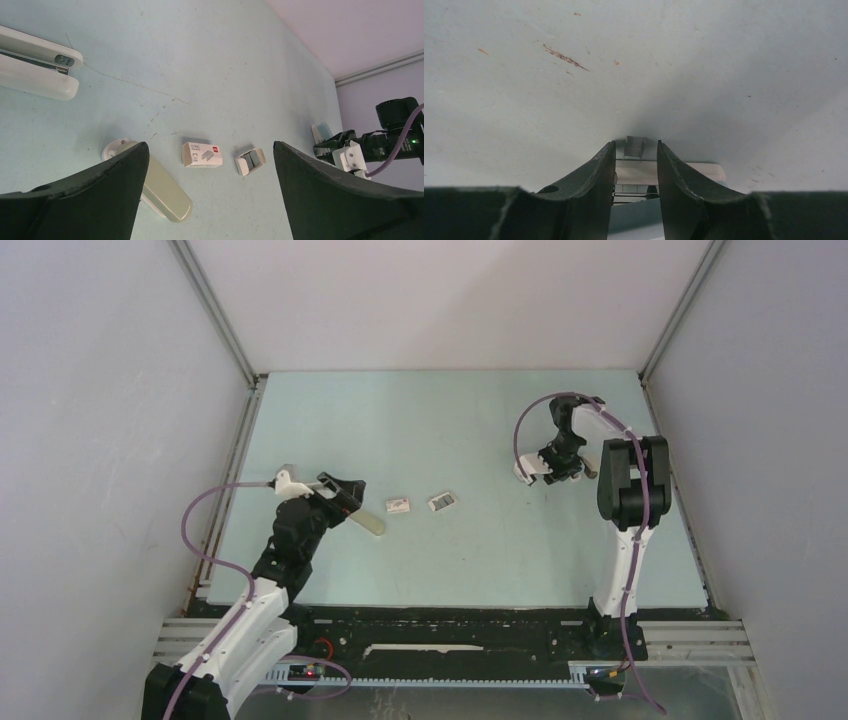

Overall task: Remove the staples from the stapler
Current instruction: Pick up the staple from the center of the board.

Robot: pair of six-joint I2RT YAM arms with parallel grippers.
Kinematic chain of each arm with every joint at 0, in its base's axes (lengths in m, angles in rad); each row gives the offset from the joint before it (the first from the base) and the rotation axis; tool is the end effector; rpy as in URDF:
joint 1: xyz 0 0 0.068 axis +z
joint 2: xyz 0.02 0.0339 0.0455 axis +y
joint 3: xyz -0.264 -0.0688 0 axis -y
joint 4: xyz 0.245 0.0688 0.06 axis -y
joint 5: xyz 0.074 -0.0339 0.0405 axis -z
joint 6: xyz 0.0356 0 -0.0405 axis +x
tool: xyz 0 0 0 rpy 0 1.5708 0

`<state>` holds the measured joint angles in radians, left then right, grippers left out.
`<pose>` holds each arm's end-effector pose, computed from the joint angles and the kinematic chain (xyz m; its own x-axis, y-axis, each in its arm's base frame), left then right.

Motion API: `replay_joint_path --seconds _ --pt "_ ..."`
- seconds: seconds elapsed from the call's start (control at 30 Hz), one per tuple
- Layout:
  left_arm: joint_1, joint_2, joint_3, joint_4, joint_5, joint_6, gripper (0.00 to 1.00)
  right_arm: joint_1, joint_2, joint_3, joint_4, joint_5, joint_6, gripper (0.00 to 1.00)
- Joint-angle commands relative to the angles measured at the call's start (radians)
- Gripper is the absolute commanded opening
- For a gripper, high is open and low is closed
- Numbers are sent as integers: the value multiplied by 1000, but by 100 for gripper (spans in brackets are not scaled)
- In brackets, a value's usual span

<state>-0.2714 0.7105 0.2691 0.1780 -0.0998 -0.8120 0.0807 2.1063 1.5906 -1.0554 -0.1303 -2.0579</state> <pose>0.1673 -0.0429 0.2068 -0.2989 -0.6663 -0.6831 -0.0623 0.7280 -0.6828 0.3957 0.0366 0.1626 0.5371 -0.8356 -0.1150 -0.8434 -0.5338 -0.0605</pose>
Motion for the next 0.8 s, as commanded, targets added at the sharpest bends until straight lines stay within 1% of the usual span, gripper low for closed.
replay_joint_path --seconds 0.0,0.23,0.57,0.77 --pt "10 -5 9 38 11 0 100 0 24 -6 -7 24 18 45" --pt "12 -7 11 35 11 -1 100 5 38 -7 19 49 54 41" --pt "14 -7 20 30 16 -1 100 7 50 -4 11 59 71 29" --pt "14 -11 27 21 17 0 100 14 51 2 30 42 133 22"
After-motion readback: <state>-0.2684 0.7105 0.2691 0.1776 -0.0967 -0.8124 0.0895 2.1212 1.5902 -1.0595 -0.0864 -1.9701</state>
